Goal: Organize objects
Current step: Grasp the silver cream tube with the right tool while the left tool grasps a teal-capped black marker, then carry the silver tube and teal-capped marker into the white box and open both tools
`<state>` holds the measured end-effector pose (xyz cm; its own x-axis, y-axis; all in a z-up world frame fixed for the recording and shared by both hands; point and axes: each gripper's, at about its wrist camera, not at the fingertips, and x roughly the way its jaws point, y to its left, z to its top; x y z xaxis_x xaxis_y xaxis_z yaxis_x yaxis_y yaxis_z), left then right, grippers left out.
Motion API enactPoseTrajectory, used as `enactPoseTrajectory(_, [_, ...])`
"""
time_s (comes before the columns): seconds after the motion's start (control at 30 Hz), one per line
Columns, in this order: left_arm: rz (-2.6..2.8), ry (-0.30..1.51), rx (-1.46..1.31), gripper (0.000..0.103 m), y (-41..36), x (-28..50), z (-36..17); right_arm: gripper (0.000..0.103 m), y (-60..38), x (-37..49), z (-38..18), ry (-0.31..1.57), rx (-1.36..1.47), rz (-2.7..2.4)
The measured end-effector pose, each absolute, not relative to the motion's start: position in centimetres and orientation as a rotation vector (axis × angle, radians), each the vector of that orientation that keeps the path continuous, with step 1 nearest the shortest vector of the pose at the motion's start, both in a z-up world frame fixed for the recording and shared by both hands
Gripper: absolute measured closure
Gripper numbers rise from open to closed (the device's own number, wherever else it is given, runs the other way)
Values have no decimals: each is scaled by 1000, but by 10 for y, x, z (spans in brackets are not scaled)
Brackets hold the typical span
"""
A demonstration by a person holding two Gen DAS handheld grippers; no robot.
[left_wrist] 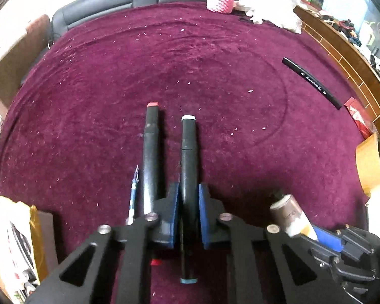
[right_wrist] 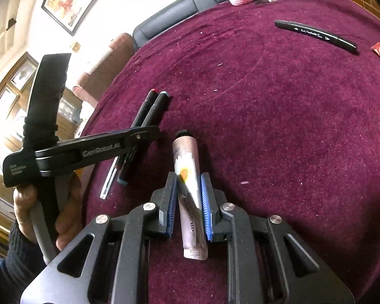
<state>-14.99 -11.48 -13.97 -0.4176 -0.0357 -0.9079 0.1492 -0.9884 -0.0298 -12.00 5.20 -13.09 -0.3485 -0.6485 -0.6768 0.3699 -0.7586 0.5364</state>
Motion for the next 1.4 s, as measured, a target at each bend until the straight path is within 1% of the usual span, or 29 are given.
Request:
enactPoseTrajectory(0.2, [-2524,352,1679,90,-120,-106,-130,86,53,-119,-131,-382,1253,-2132])
enactPoseTrajectory(0.37, [-2549,480,1651,90,-121,-55,-122,86,47,-114,-127,-312,1232,-2152])
enactPoseTrajectory(0.57, [-2541,674,1577,90,-138,-14,-117,89,42,-107,-124,-278,1243,-2117])
enactPoseTrajectory(0.77, [-2562,791,1490,90,-162,22,-101,90,21,-71,-109,-307,1243,-1994])
enactPoseTrajectory(0.97, [-2553,879,1386,90,-200,59,-74,90,-25,-39,-82,-246,1170,-1901])
enactPoseTrajectory(1.07, [-2505,879,1324,90,-227,81,-64,90,-50,-30,-73,-206,1149,-1856])
enactPoseTrajectory(1.2, [-2428,862,1277,90,-261,101,-64,90,-83,-25,-65,-157,1137,-1808])
enactPoseTrajectory(1.4, [-2328,875,1266,90,-306,110,-84,90,-123,-22,-62,-85,1125,-1775])
